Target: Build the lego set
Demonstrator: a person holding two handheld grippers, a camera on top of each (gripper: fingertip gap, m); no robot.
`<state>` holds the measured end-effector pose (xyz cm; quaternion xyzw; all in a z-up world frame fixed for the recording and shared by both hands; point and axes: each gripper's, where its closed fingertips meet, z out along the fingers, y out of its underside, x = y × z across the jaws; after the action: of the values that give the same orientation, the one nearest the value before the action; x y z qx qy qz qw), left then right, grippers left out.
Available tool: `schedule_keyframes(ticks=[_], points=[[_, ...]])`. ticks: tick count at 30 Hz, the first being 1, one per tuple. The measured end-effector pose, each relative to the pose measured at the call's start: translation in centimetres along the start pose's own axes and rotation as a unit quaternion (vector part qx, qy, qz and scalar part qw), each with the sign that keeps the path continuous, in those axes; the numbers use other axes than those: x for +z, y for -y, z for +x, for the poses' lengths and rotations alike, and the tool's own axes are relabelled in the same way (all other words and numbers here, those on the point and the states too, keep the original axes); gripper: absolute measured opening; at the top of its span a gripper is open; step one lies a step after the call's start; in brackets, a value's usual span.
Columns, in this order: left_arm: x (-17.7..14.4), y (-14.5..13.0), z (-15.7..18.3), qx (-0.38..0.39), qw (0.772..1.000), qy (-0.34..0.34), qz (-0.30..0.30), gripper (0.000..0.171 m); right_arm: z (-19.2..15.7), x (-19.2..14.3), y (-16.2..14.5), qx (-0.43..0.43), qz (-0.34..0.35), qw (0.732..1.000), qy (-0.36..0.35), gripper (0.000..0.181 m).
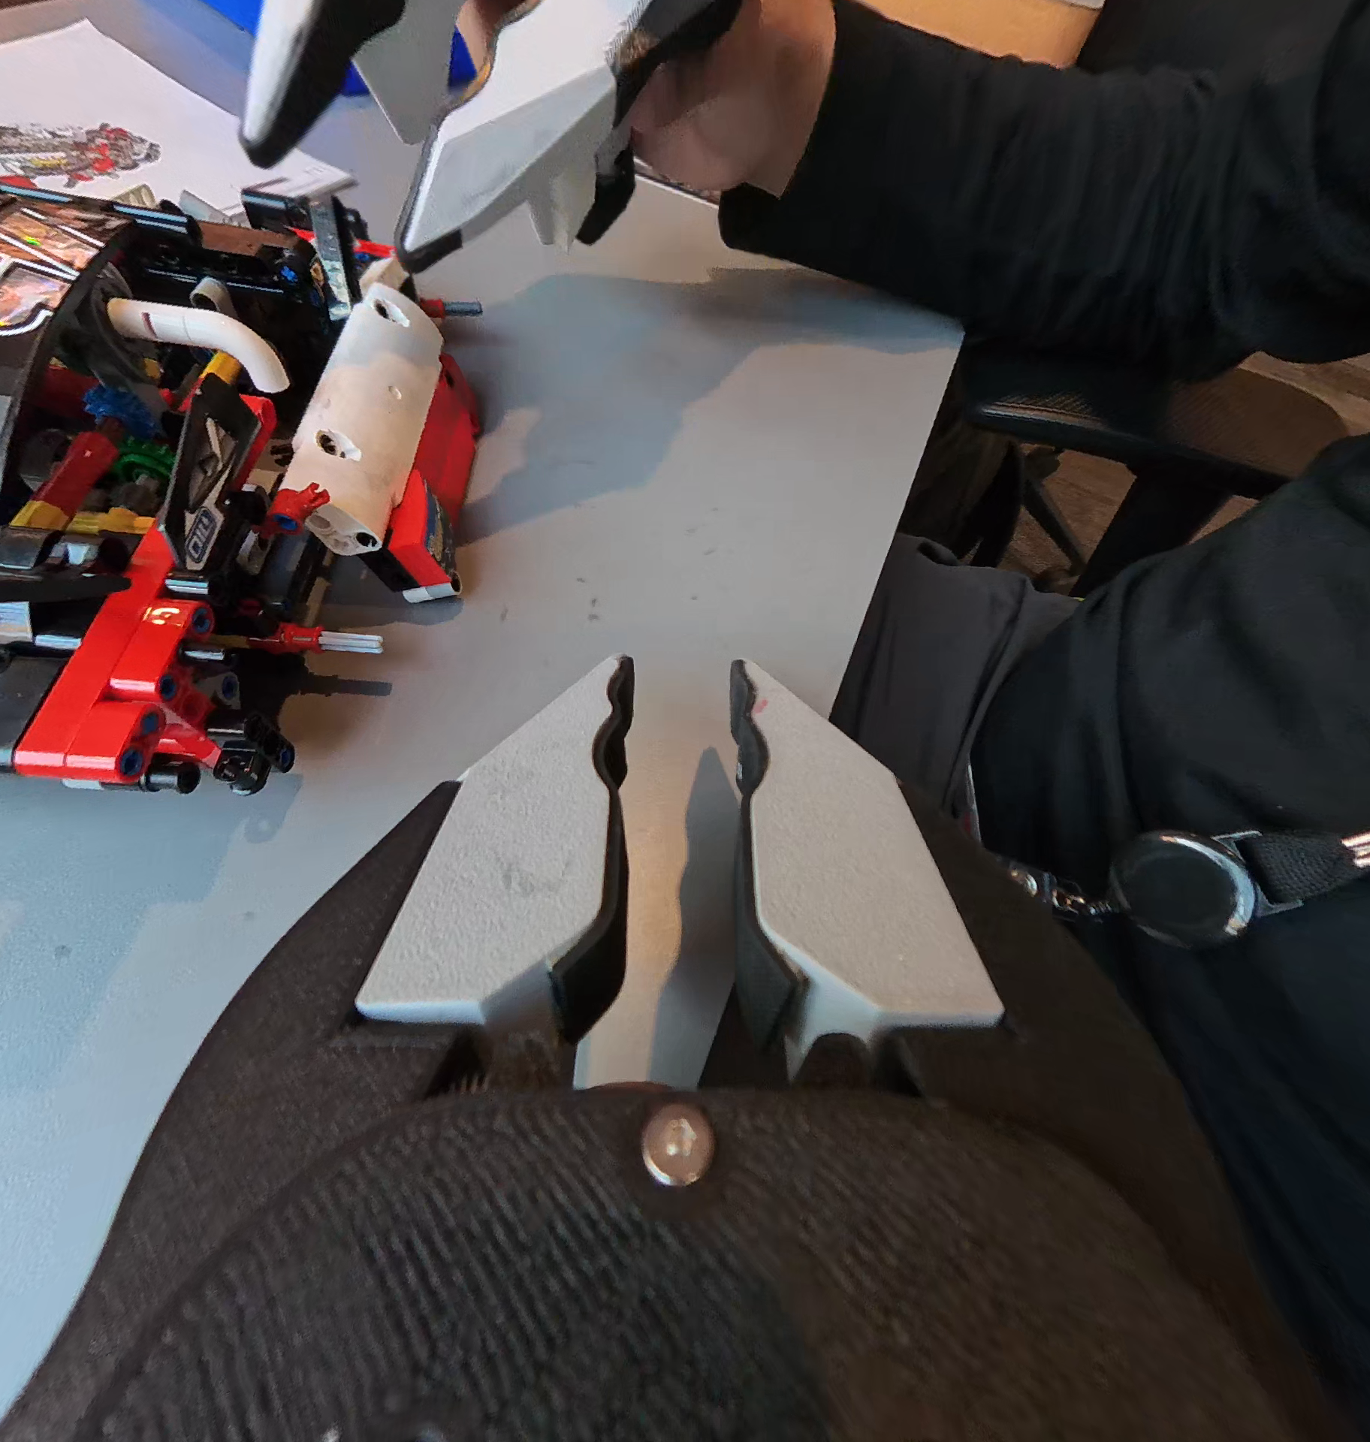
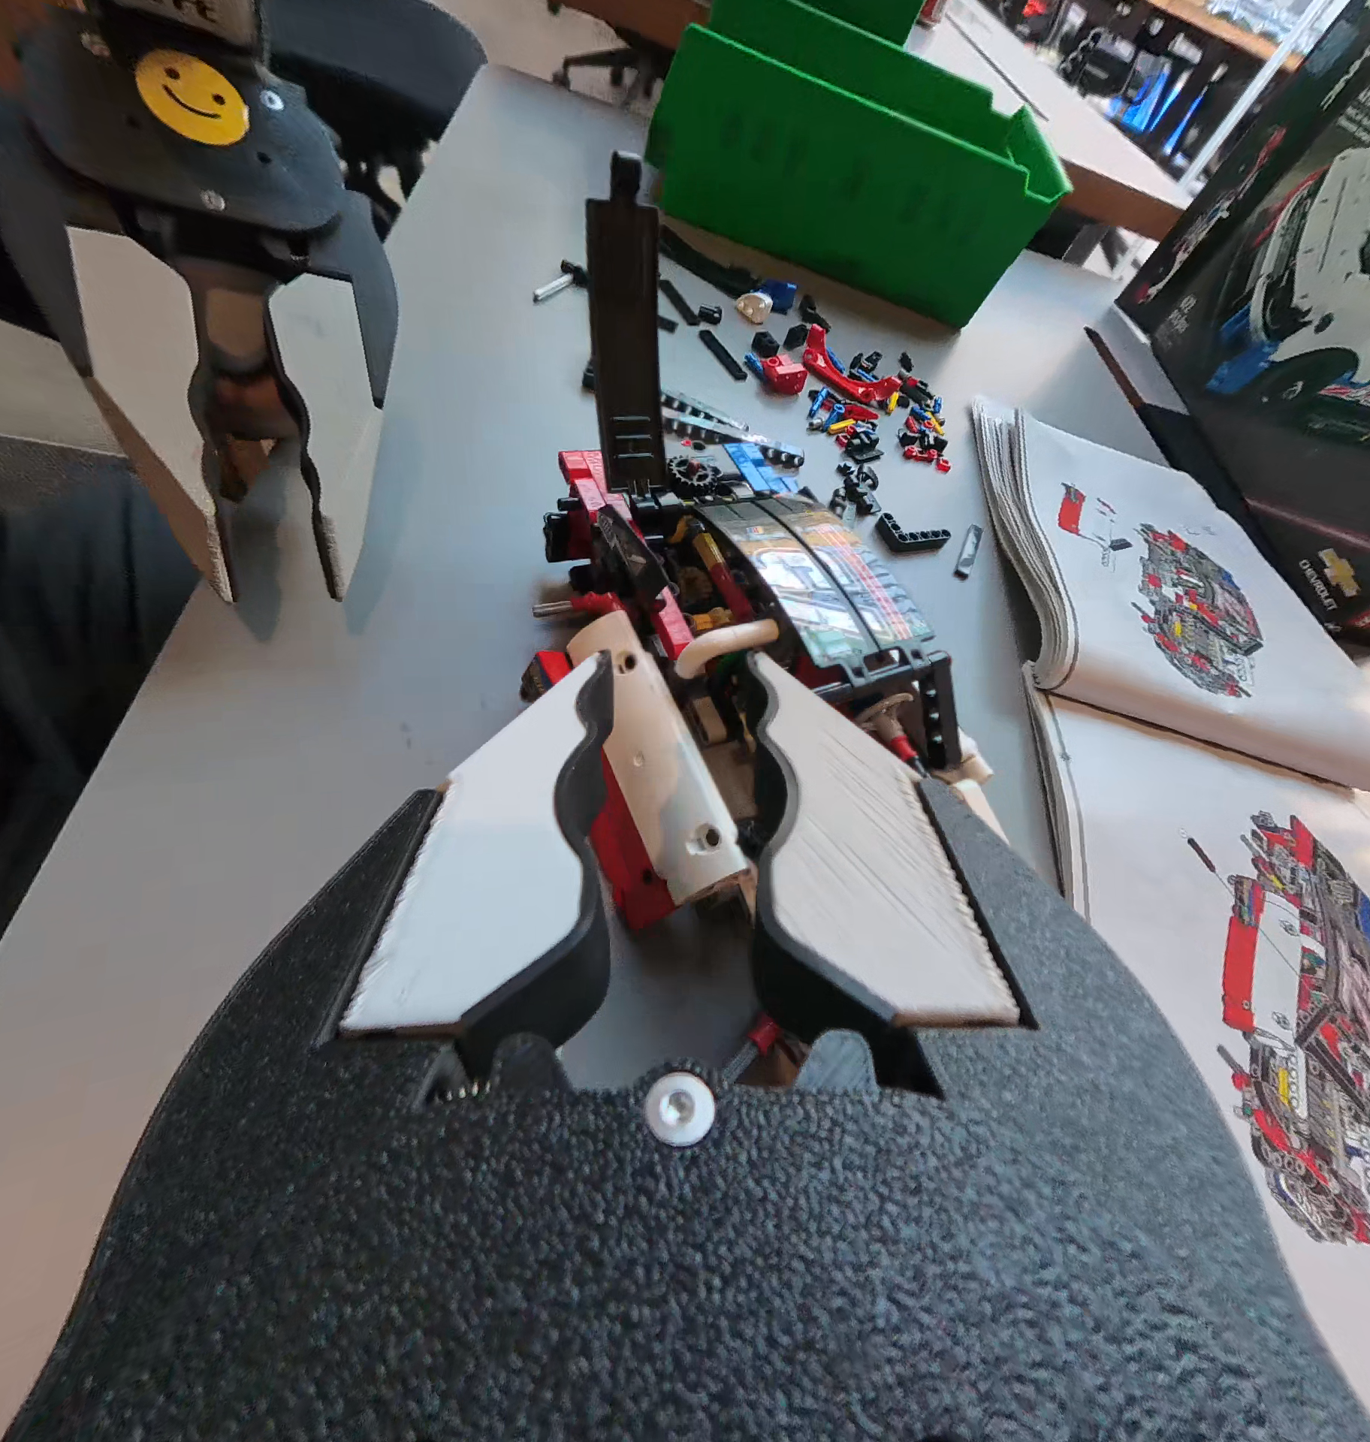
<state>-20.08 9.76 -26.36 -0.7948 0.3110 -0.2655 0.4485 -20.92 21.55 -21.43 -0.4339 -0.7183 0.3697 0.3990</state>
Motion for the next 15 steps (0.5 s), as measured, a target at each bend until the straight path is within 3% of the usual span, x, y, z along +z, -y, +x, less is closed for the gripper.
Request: schedule_keyframes(ticks=[9,15], points=[[0.0,0.2,-2.2,-0.062,0.997,0.054,0.005,0.018,-1.1,2.8,-1.7,-0.082,-0.096,0.992,0.027,0.031],[0.1,-0.1,-2.2,-0.071,0.996,0.051,-0.006,0.017,-0.4,1.6,-2.2,-0.086,-0.124,0.988,0.034,0.029]])
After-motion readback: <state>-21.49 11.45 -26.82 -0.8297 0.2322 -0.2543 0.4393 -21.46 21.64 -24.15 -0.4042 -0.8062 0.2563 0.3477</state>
